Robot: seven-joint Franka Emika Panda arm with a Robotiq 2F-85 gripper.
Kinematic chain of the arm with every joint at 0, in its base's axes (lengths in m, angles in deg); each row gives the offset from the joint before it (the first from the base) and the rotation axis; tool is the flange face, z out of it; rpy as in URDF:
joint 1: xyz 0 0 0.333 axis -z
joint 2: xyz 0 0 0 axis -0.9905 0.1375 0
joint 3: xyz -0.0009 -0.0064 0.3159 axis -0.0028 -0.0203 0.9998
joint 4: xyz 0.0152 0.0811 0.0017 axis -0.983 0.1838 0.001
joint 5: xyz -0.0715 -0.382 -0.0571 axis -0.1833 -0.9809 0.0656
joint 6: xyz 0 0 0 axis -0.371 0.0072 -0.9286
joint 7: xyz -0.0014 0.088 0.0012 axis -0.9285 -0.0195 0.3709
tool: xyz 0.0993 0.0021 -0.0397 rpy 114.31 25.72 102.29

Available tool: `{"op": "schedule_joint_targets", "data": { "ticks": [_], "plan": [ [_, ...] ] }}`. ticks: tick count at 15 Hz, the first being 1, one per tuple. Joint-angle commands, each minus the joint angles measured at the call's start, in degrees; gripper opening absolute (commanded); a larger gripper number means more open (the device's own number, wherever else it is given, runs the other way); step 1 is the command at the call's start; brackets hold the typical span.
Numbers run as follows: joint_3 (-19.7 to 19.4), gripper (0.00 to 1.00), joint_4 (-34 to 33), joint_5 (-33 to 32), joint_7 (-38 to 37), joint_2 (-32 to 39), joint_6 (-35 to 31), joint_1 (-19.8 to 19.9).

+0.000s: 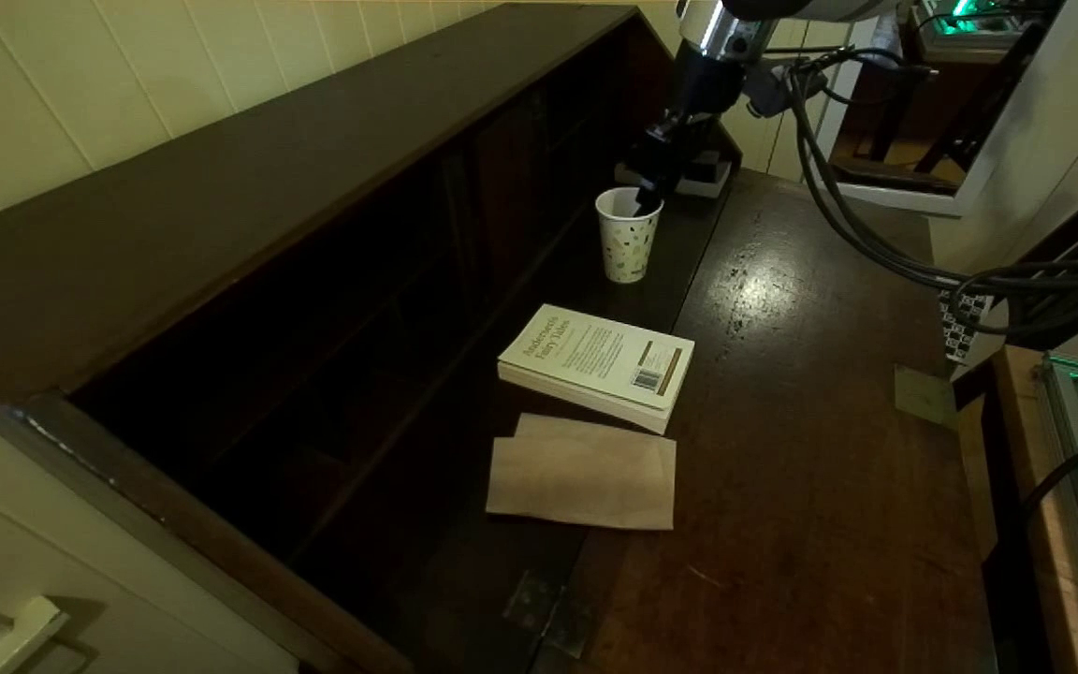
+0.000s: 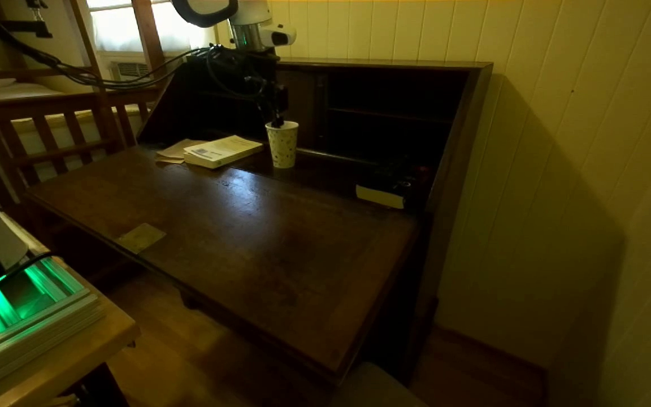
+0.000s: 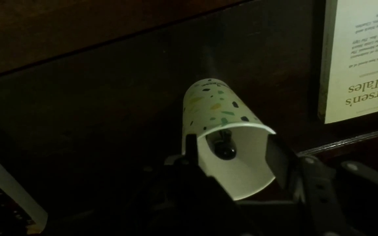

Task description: Remove the marker from the cup

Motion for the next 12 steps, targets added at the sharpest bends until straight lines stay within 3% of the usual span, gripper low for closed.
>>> {"op": "schedule_joint_targets", "data": {
  "ticks": [1,4,9,12],
  "plan": [
    [1.4,0.51,-1.5,0.5,-0.8,1.8,-1.2,1.4],
    [1.7,0.46,-1.6,0.6,-0.7,2.0,-1.4,1.7],
    [1.9,0.5,-2.0,0.8,-0.6,1.8,-1.6,2.0],
    [1.9,0.32,-2.3,0.7,-0.5,2.0,-1.6,2.1]
  ]
}}
